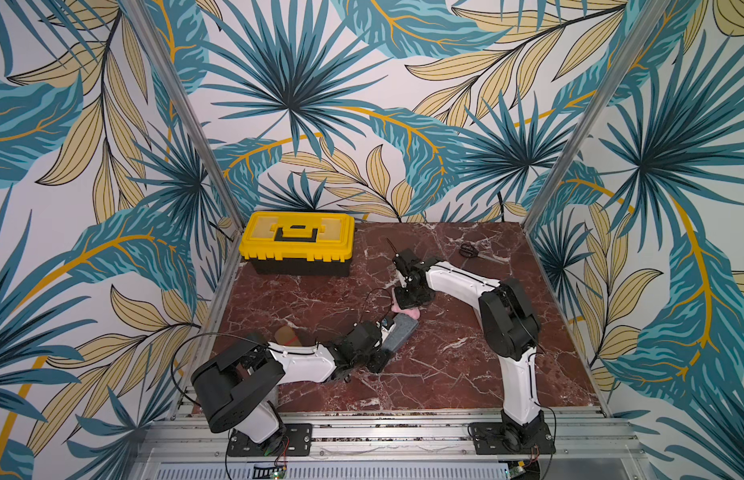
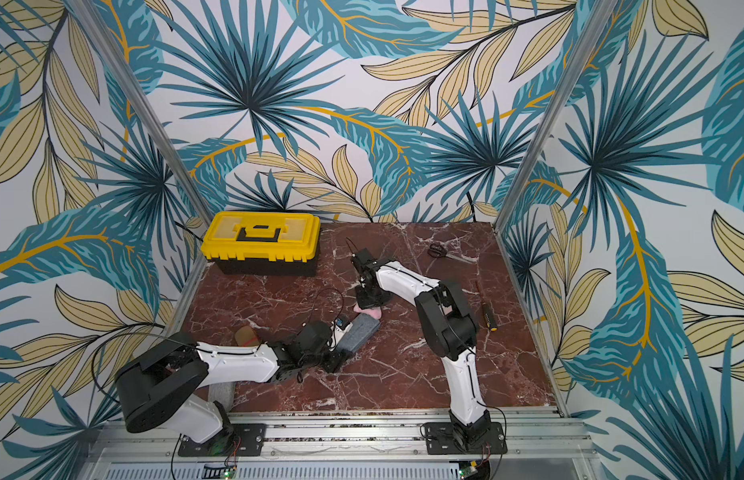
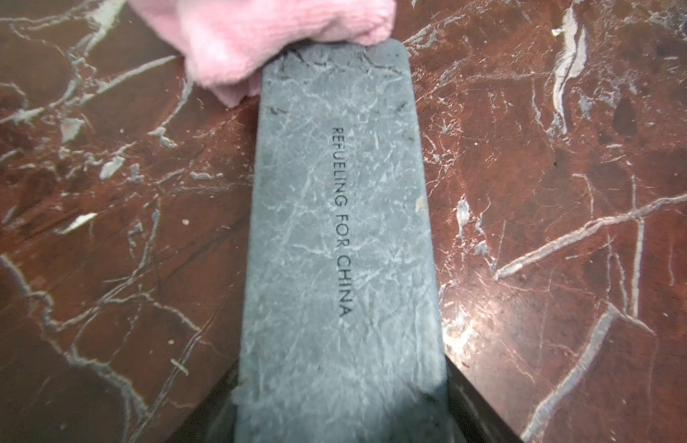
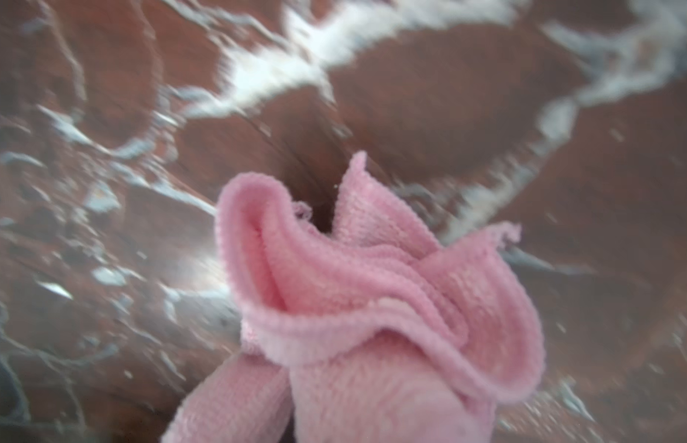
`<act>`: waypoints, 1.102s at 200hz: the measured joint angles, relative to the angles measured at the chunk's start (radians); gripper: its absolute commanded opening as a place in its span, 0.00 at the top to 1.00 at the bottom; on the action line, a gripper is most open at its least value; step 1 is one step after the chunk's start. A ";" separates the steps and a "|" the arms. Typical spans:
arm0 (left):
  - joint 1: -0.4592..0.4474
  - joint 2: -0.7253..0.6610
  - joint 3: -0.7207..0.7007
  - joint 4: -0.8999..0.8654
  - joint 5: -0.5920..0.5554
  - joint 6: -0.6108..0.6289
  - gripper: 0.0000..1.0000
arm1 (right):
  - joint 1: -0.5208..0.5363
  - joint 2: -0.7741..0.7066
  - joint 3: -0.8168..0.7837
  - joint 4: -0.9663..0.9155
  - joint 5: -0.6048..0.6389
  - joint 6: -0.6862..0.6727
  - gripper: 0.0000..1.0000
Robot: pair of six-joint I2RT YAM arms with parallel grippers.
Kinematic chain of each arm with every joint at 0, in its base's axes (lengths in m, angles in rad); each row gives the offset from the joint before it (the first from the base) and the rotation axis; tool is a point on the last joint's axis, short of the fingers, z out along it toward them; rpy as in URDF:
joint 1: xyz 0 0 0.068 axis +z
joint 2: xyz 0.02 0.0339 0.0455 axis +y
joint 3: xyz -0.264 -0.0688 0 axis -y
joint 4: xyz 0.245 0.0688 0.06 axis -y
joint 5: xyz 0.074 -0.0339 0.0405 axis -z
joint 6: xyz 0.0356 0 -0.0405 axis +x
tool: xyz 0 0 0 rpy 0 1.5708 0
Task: Wipe the eyeglass case
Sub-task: Wipe the dirt from the eyeglass case.
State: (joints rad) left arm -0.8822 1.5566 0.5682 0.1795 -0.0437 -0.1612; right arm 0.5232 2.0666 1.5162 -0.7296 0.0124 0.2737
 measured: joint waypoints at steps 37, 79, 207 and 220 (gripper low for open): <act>0.016 0.000 0.005 -0.009 -0.010 -0.038 0.83 | -0.113 -0.076 -0.103 -0.067 -0.059 0.039 1.00; 0.025 0.008 0.005 0.004 0.005 -0.046 0.82 | -0.116 -0.026 -0.035 -0.037 -0.116 0.171 1.00; 0.034 0.037 0.028 0.018 0.025 -0.048 0.83 | 0.109 -0.312 -0.434 0.203 -0.074 0.676 1.00; 0.034 0.037 0.028 0.018 0.025 -0.049 0.83 | 0.050 -0.308 -0.414 0.198 -0.073 0.653 1.00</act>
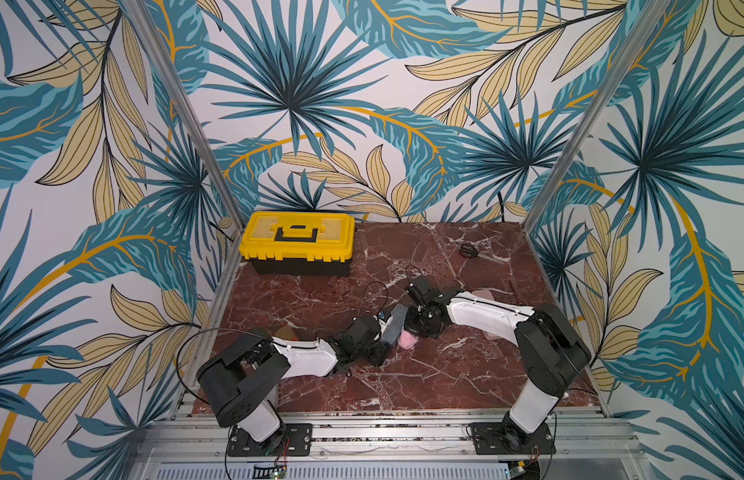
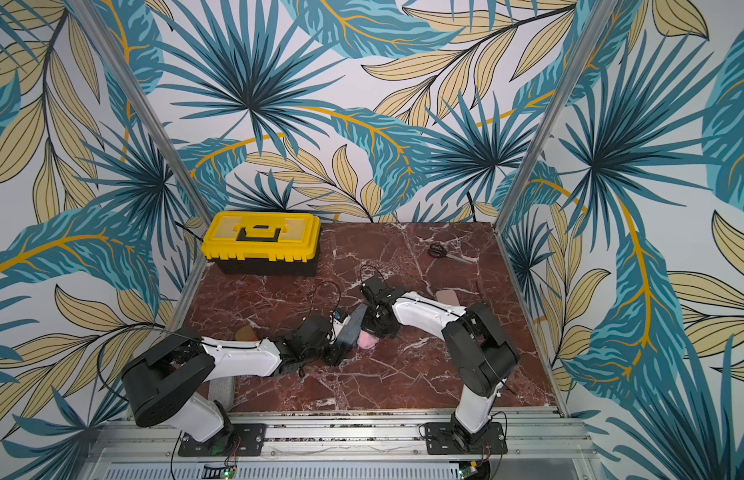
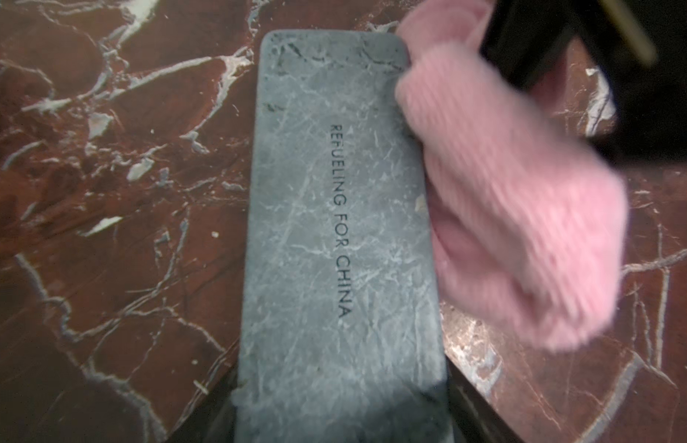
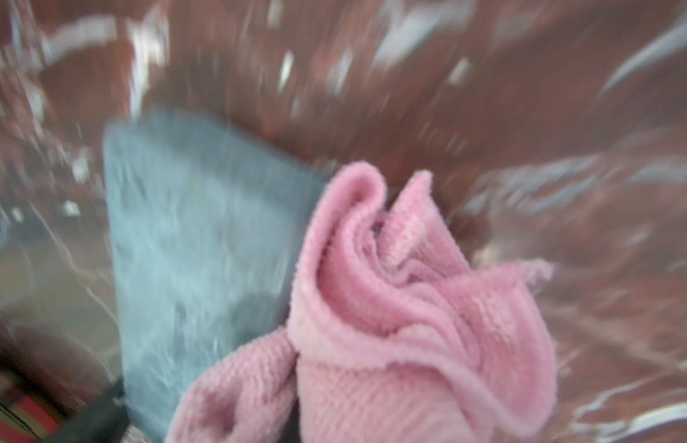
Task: Wipe the eyeglass case
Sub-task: Wipe the dirt from the eyeglass case, then place the eyeglass case at the center of the board.
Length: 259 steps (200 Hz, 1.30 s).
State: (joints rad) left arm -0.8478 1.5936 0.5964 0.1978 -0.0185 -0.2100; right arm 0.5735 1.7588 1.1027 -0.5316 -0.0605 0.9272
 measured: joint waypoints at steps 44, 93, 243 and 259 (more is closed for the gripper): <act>0.000 0.002 0.000 0.003 0.001 0.000 0.83 | -0.110 0.097 0.102 0.027 0.017 -0.056 1.00; 0.003 0.001 0.000 0.000 -0.009 -0.015 0.83 | 0.045 0.036 0.002 0.069 0.098 0.037 1.00; 0.018 0.008 0.011 -0.005 -0.033 -0.040 0.75 | -0.161 0.371 0.519 -0.216 0.054 -0.232 1.00; 0.006 -0.003 0.012 -0.031 -0.018 -0.042 0.62 | -0.182 0.360 0.504 -0.211 0.094 -0.273 1.00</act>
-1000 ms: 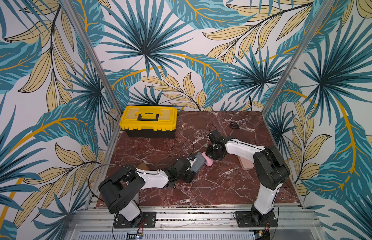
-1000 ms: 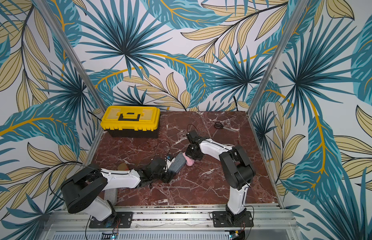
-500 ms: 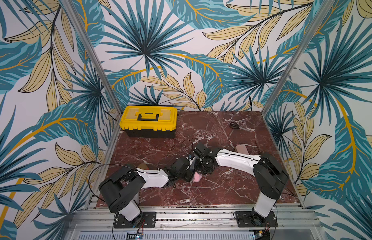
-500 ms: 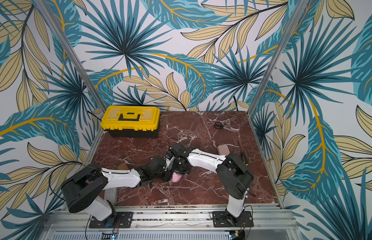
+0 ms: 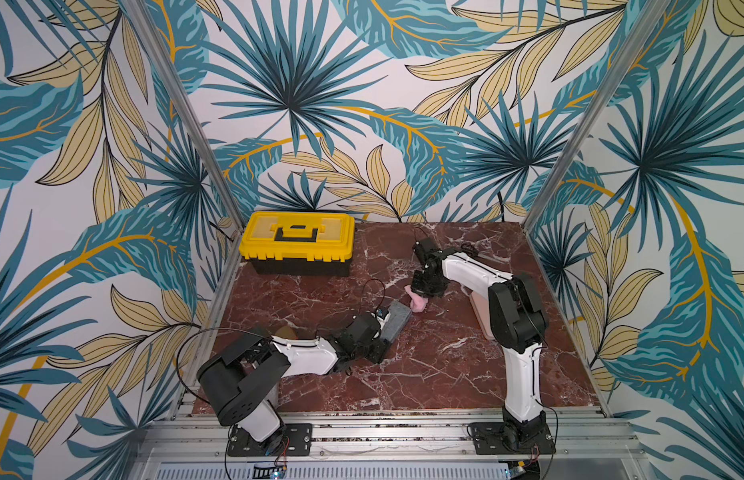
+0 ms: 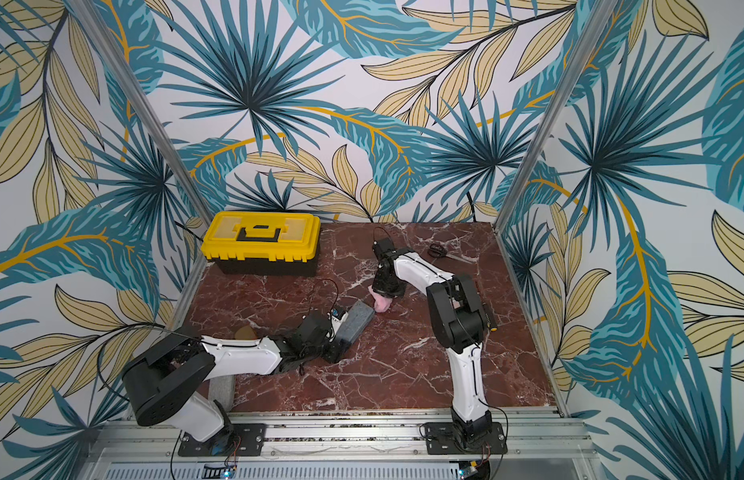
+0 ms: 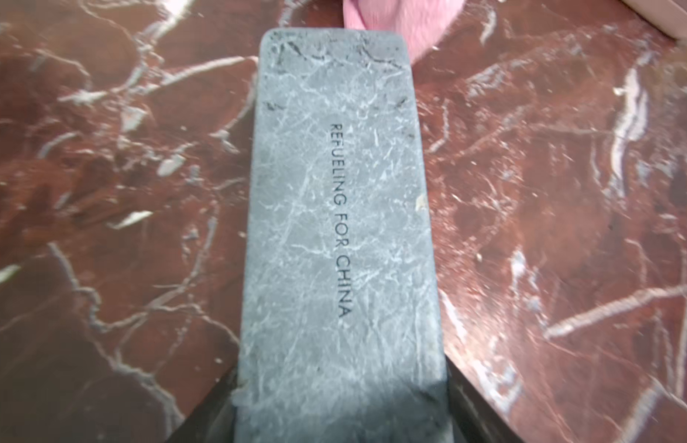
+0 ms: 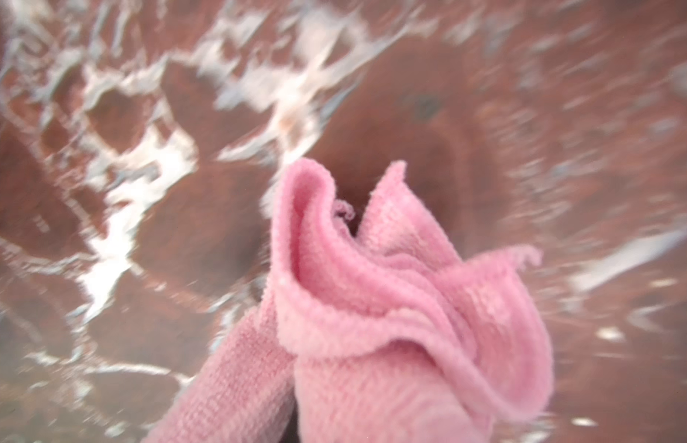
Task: Wipe the eyeglass case
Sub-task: Place the eyeglass case at the center of the board.
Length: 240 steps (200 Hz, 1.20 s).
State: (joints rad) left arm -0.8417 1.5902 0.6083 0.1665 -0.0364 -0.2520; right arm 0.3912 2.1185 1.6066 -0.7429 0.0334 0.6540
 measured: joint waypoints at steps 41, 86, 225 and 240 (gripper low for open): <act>-0.003 -0.006 0.069 -0.138 0.037 -0.056 0.11 | 0.017 -0.180 -0.250 -0.002 0.018 -0.039 1.00; -0.008 0.010 0.133 -0.231 0.181 -0.140 0.01 | 0.035 -0.157 -0.243 -0.013 -0.024 -0.038 1.00; -0.030 -0.086 0.375 -0.447 0.135 0.018 0.00 | 0.037 -0.048 0.069 -0.125 -0.159 -0.145 1.00; 0.017 -0.124 0.363 -0.439 0.084 0.037 0.00 | 0.004 -0.158 -0.026 -0.126 -0.130 -0.146 1.00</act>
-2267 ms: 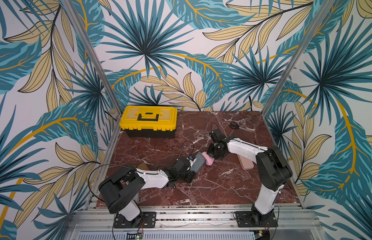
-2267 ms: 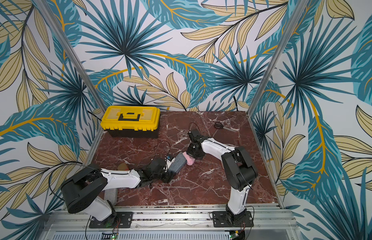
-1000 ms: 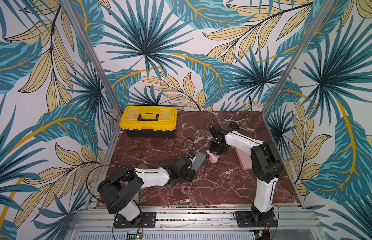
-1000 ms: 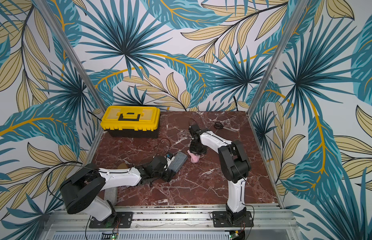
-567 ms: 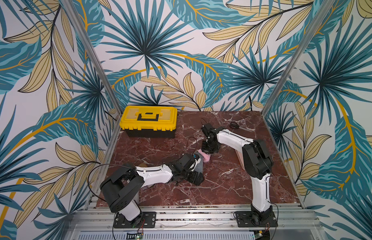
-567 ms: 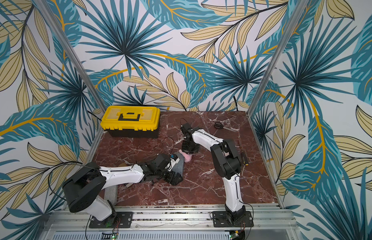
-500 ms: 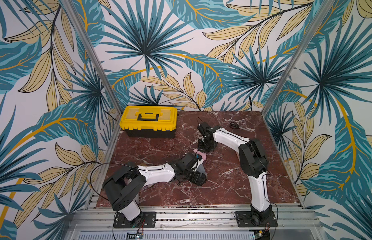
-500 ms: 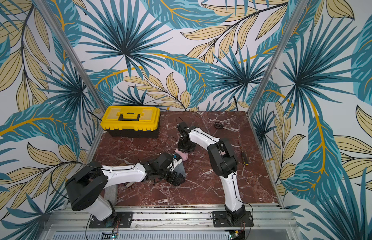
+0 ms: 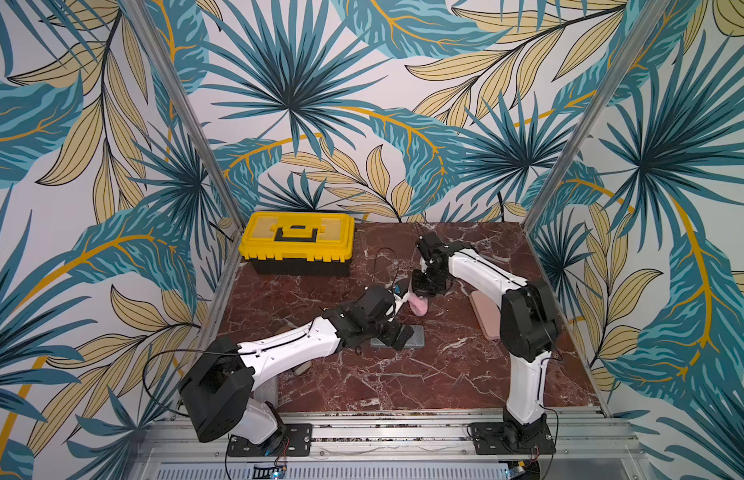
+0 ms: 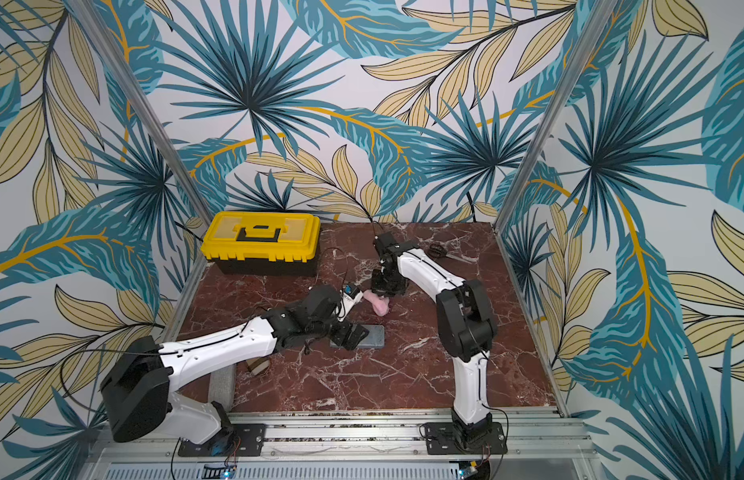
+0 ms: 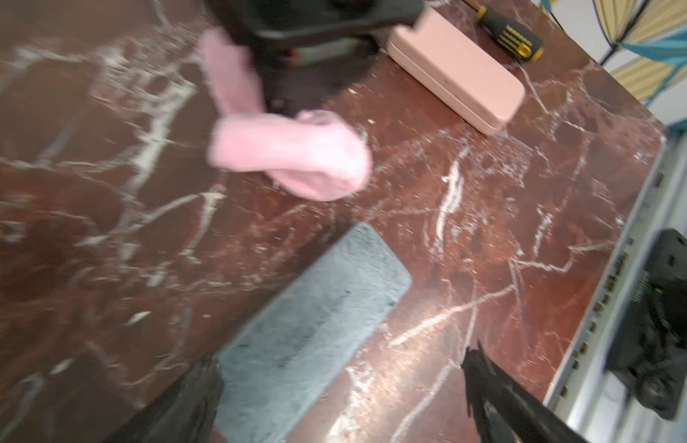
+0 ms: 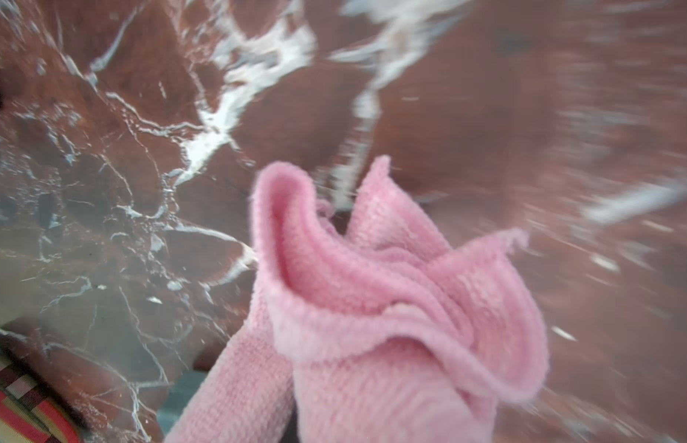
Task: Wipe the eyeglass case
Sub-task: Adjust the eyeglass case at the center of the board.
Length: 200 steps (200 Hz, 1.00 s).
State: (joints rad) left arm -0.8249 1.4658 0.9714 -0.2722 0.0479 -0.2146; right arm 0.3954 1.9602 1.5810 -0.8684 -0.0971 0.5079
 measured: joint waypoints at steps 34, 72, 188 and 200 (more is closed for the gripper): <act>0.129 0.059 -0.005 0.048 0.052 0.050 0.00 | 0.012 -0.222 -0.261 0.021 0.012 0.040 1.00; 0.135 0.168 -0.005 0.109 0.170 0.105 0.00 | 0.026 -0.357 -0.499 0.067 -0.035 0.133 1.00; 0.051 0.069 -0.204 0.147 0.227 0.076 0.00 | 0.031 -0.210 -0.427 0.183 -0.095 0.177 1.00; 0.026 0.057 -0.209 0.143 0.184 0.076 0.00 | 0.030 -0.210 -0.426 0.182 -0.090 0.172 1.00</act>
State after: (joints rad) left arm -0.7990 1.5230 0.7624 -0.1295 0.2321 -0.1383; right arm 0.4255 1.7504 1.1549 -0.6861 -0.1875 0.6804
